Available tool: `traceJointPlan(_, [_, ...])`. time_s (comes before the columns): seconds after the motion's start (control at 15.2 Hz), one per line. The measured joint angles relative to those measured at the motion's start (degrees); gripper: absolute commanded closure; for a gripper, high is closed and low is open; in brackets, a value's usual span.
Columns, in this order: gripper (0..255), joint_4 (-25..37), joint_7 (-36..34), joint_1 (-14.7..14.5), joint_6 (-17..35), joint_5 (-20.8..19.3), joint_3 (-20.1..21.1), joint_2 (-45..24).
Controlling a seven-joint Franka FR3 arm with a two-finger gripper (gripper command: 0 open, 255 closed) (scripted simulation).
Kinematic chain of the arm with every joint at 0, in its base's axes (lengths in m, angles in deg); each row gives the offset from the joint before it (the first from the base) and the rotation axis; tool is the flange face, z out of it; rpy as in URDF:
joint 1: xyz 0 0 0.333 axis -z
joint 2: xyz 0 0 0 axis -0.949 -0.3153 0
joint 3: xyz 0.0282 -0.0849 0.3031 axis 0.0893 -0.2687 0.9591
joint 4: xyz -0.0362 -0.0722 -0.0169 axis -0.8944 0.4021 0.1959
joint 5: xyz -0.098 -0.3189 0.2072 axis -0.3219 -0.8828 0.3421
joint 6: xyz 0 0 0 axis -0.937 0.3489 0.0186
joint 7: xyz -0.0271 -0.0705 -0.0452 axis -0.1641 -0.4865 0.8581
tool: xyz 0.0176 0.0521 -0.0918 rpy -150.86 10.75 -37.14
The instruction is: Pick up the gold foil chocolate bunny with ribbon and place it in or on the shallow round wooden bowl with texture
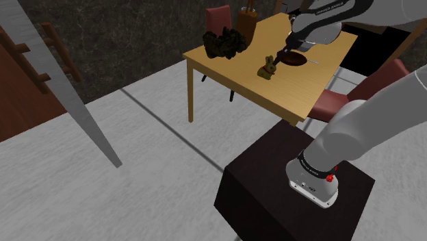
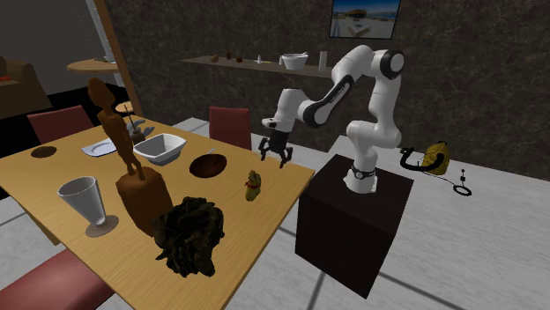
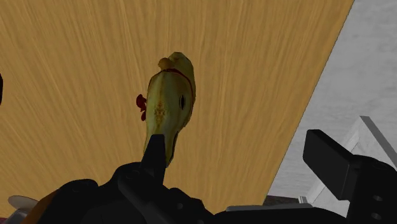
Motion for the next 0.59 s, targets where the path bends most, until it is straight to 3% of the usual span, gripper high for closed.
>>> traceJointPlan(0.2, [0, 3.4, 9.5, -5.1, 2.9, 9.7, -6.7, -7.3])
traceJointPlan(0.26, [0, 4.7, 13.9, -7.1, 3.9, 14.5, -9.1, -10.7])
traceJointPlan(0.4, [0, 6.6, 20.4, -8.6, 4.4, 22.3, -11.1, -14.9])
traceJointPlan(0.59, [0, 8.1, 25.9, -9.0, 4.9, 29.9, -11.1, -19.4])
